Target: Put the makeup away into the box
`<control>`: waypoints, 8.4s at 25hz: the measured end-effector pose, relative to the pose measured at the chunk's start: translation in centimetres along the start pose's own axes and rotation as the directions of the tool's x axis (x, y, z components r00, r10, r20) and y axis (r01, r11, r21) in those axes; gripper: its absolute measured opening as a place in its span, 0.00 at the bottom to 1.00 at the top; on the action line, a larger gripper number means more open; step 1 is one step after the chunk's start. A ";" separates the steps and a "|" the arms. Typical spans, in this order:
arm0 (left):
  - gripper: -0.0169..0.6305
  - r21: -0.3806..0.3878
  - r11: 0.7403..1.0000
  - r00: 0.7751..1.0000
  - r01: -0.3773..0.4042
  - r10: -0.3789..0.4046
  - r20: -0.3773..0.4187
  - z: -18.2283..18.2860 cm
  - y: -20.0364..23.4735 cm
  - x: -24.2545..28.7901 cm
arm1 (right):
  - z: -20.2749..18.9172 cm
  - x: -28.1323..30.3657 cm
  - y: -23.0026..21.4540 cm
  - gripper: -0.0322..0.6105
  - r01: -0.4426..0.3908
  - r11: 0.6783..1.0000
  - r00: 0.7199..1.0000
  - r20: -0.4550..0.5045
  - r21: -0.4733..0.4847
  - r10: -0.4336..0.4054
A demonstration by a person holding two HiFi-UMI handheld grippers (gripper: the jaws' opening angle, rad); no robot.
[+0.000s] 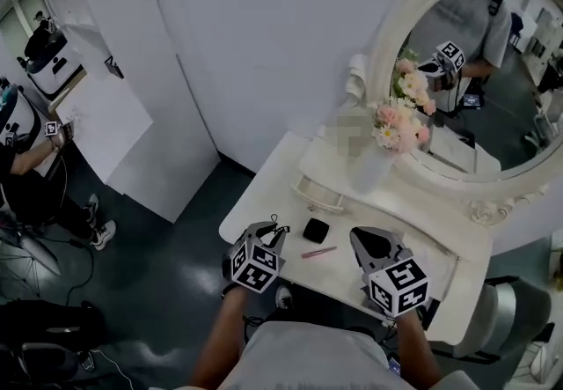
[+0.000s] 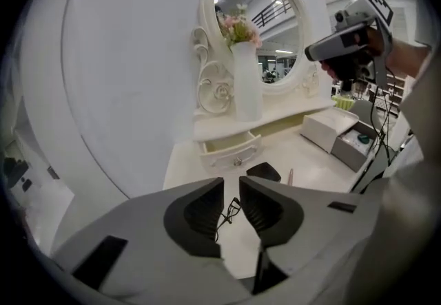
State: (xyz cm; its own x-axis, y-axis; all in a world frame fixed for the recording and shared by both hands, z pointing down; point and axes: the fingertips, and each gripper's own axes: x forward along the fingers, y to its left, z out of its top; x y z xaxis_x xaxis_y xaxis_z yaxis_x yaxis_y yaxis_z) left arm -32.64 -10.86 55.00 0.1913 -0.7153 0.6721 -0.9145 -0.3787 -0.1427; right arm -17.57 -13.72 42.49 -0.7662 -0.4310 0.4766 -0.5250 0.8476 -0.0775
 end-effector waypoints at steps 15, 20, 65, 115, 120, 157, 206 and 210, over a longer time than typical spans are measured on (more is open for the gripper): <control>0.19 0.103 0.962 0.949 0.254 -0.227 -0.219 -5.3 0.1 7.9 | -2.3 2.2 -1.7 0.05 0.162 0.982 0.983 -0.102 0.098 -0.152; 0.20 0.133 0.944 0.930 0.301 -0.260 -0.259 -6.2 -0.4 9.0 | -3.2 2.0 -1.9 0.05 0.193 0.974 0.976 -0.121 0.122 -0.179; 0.10 0.190 0.932 0.944 0.309 -0.324 0.053 11.1 -22.8 2.3 | -13.2 -20.4 -9.2 0.05 0.327 0.921 0.945 -0.057 0.211 -0.322; 0.26 0.428 0.531 0.678 0.732 -0.633 -0.374 6.7 -49.5 7.9 | -26.6 -33.7 -11.1 0.05 0.534 0.745 0.844 -0.198 0.400 -0.499; 0.26 0.407 0.612 0.729 0.678 -0.629 -0.270 8.6 -45.4 7.1 | -24.8 -31.3 -10.6 0.05 0.512 0.772 0.858 -0.185 0.377 -0.479; 0.26 0.222 0.834 0.851 0.505 -0.439 -0.288 -2.2 -14.5 9.1 | -13.2 -5.5 -5.4 0.05 0.346 0.898 0.933 -0.195 0.270 -0.301; 0.12 0.413 0.743 0.848 0.527 -0.494 -0.192 7.5 -25.3 5.0 | -17.4 -18.1 -5.8 0.05 0.505 0.789 0.863 -0.181 0.351 -0.472; 0.12 0.464 0.685 0.820 0.561 -0.536 -0.200 8.9 -30.6 4.7 | -19.4 -21.1 -6.5 0.05 0.520 0.773 0.854 -0.195 0.364 -0.483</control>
State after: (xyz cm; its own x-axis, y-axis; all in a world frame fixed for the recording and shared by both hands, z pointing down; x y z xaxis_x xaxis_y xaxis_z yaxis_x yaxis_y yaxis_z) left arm -0.61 -7.87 55.99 0.5760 -0.2664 0.7728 -0.3539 -0.9335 -0.0581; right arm 9.17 -4.18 49.94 -0.3282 -0.7167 0.6153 -0.9391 0.3180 -0.1305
